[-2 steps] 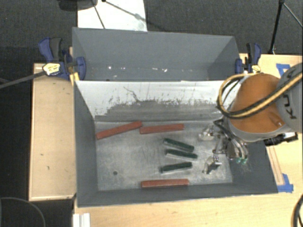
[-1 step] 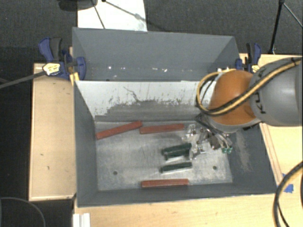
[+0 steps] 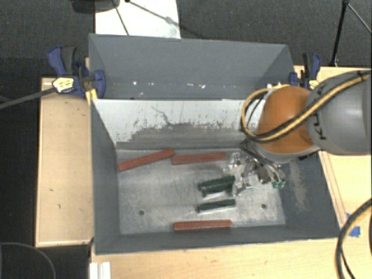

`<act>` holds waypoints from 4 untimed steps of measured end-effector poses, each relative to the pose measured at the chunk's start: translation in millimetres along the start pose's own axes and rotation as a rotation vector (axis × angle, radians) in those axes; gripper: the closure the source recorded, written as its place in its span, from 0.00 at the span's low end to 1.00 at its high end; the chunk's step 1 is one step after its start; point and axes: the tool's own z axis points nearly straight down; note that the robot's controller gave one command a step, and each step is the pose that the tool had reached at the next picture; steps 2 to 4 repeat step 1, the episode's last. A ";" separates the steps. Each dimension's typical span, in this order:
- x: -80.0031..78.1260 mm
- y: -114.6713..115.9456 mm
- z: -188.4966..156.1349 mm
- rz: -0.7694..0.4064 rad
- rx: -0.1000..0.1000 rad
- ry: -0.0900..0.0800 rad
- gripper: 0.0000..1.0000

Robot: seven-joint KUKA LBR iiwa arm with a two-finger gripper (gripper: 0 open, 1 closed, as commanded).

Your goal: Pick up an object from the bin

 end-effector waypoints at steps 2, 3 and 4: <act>-18.4 32.7 -152.3 -0.051 -0.001 -0.008 1.00; -18.4 32.7 -152.3 -0.051 -0.001 -0.008 1.00; -18.4 32.7 -152.3 -0.051 -0.001 -0.008 1.00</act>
Offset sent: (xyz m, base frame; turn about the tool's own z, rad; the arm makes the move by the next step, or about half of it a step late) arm 0.0000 0.0000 0.0000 0.0000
